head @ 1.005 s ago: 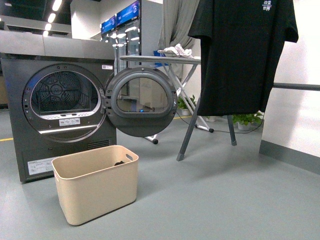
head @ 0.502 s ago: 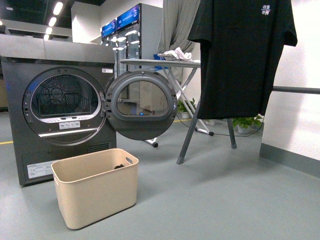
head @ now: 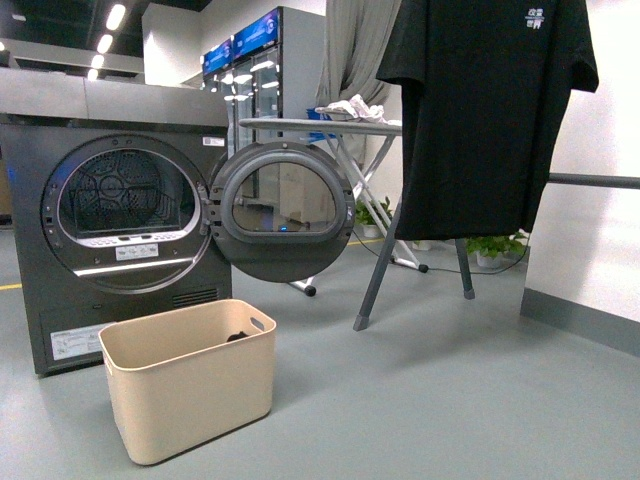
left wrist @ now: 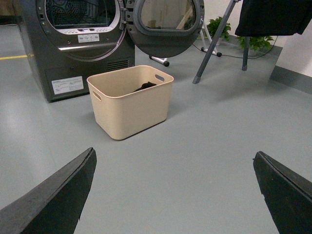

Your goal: Move hamper under clothes hanger

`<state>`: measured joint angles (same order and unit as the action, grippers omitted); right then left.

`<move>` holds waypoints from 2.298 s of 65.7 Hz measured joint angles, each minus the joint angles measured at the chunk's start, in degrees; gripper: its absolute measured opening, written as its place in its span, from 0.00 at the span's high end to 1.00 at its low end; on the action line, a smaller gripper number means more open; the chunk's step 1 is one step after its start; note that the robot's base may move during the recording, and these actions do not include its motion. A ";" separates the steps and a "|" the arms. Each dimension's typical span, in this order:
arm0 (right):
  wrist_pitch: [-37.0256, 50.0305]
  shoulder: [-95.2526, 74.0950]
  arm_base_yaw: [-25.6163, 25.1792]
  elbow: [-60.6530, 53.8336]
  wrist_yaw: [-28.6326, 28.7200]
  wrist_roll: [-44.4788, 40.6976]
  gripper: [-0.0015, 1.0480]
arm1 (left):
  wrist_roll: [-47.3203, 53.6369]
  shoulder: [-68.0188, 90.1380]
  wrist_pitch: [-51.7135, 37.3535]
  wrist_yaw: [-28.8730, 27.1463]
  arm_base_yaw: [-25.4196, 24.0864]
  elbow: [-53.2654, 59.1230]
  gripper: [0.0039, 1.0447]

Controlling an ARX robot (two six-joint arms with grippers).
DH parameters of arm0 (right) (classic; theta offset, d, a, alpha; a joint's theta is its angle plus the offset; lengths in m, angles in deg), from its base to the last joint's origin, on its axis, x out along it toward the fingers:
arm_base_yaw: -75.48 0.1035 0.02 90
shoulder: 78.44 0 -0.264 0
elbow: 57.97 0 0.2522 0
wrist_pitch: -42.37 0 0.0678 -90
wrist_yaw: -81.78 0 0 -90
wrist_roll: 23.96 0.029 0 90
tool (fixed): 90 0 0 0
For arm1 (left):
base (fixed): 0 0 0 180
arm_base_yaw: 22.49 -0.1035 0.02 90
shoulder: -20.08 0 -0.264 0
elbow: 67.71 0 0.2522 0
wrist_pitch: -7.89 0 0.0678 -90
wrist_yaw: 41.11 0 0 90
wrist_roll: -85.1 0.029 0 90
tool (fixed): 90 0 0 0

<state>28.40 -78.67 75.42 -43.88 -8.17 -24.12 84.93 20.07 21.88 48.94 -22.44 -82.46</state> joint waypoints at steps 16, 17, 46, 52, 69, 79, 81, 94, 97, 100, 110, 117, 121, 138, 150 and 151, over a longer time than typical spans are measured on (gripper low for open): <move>0.00 0.00 0.00 0.00 -0.02 0.00 0.07 | 0.00 0.00 0.00 0.02 0.00 0.00 0.06; 0.00 0.00 0.00 0.00 -0.02 0.00 0.07 | 0.00 0.00 0.00 0.00 0.00 0.00 0.06; 0.00 0.00 0.00 0.00 -0.02 0.00 0.07 | 0.00 0.00 0.00 0.00 0.00 0.00 0.06; 0.00 0.00 0.00 0.00 0.17 -0.02 0.07 | 0.00 0.02 0.00 0.00 0.00 0.00 0.06; 0.07 0.02 -0.02 0.02 0.48 -0.02 0.07 | -0.02 0.02 0.07 -0.42 0.00 0.00 0.06; 0.02 0.02 -0.02 0.02 0.26 -0.02 0.07 | 0.00 0.00 0.07 -0.07 0.00 0.00 0.06; 0.02 0.02 0.00 0.00 0.15 -0.02 0.07 | 0.00 0.00 0.07 -0.07 0.00 0.00 0.06; 0.00 0.02 0.02 0.00 -0.02 0.00 0.07 | 0.00 0.13 0.04 -0.02 0.00 0.00 0.06; -0.02 0.02 0.04 0.00 -0.15 0.00 0.07 | 0.00 0.02 0.04 0.00 0.00 0.00 0.06; 0.04 0.02 0.02 0.00 -0.02 -0.02 0.07 | -0.02 0.04 0.04 -0.02 0.00 0.00 0.06; 0.02 0.02 0.02 0.00 0.00 -0.02 0.07 | 0.00 0.00 0.04 -0.02 0.00 0.00 0.06; 0.00 0.02 0.02 0.00 -0.02 -0.02 0.07 | 0.00 0.00 0.04 0.02 0.00 0.00 0.06; 0.00 0.02 0.02 0.00 -0.02 -0.02 0.07 | 0.00 0.02 0.04 -0.02 0.00 0.00 0.06; 0.00 -0.02 0.02 0.00 0.00 -0.02 0.07 | 0.00 0.04 0.04 -0.02 0.00 0.00 0.06; 0.02 0.00 0.02 0.00 0.00 -0.02 0.07 | 0.00 0.00 0.04 -0.02 0.00 0.00 0.06; 0.02 0.00 0.02 0.00 0.00 -0.02 0.07 | 0.00 -0.02 0.04 -0.02 0.00 0.00 0.06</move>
<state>28.42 -78.67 75.44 -43.88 -8.17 -24.15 84.93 20.04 21.93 48.92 -22.44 -82.46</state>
